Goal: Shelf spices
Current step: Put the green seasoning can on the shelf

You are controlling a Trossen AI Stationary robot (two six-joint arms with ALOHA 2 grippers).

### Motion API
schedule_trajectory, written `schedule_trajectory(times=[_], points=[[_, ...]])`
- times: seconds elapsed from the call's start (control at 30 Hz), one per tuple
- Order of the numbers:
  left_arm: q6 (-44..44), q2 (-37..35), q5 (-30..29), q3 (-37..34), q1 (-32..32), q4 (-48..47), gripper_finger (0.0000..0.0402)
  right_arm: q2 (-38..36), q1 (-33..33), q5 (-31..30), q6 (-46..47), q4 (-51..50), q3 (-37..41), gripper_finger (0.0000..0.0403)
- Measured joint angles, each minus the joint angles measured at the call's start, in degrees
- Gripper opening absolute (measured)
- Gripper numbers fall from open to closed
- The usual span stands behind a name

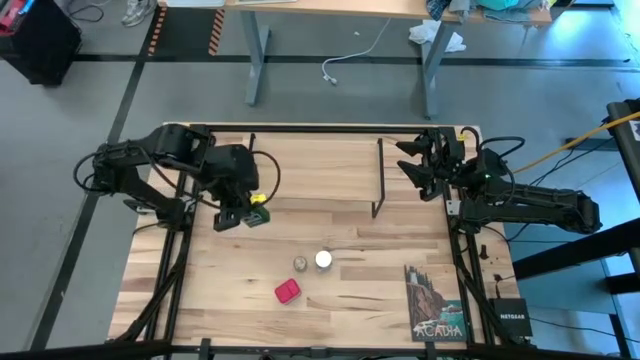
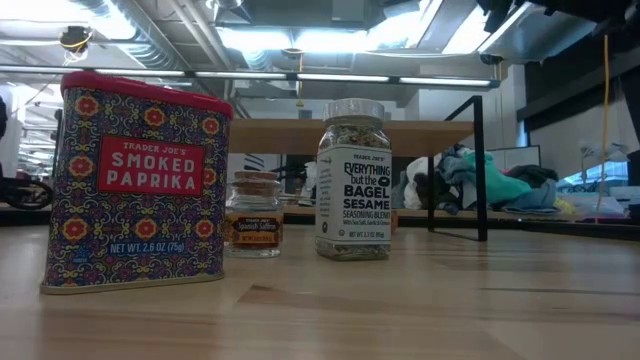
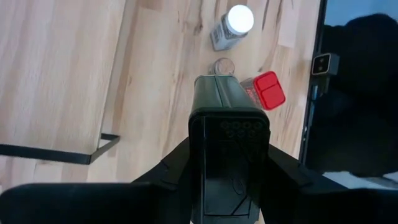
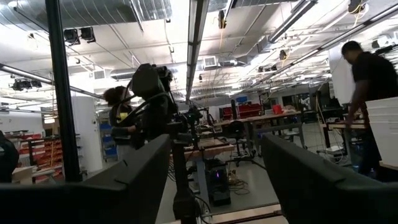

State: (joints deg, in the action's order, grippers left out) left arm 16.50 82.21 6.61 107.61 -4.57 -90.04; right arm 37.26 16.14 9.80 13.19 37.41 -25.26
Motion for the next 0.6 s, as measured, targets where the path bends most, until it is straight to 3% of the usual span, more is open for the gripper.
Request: schedule_trajectory(times=[0.3, 0.6], points=[[-5.7, 3.7, 1.1, 0.0, 3.1, 0.0, 0.0116, 0.0, 0.0, -0.2, 0.0, 0.0, 0.0, 0.026], [-14.5, 13.1, 0.0, 0.0, 3.1, 0.1, 0.0116, 0.0, 0.0, 0.2, 0.0, 0.0, 0.0, 0.026]])
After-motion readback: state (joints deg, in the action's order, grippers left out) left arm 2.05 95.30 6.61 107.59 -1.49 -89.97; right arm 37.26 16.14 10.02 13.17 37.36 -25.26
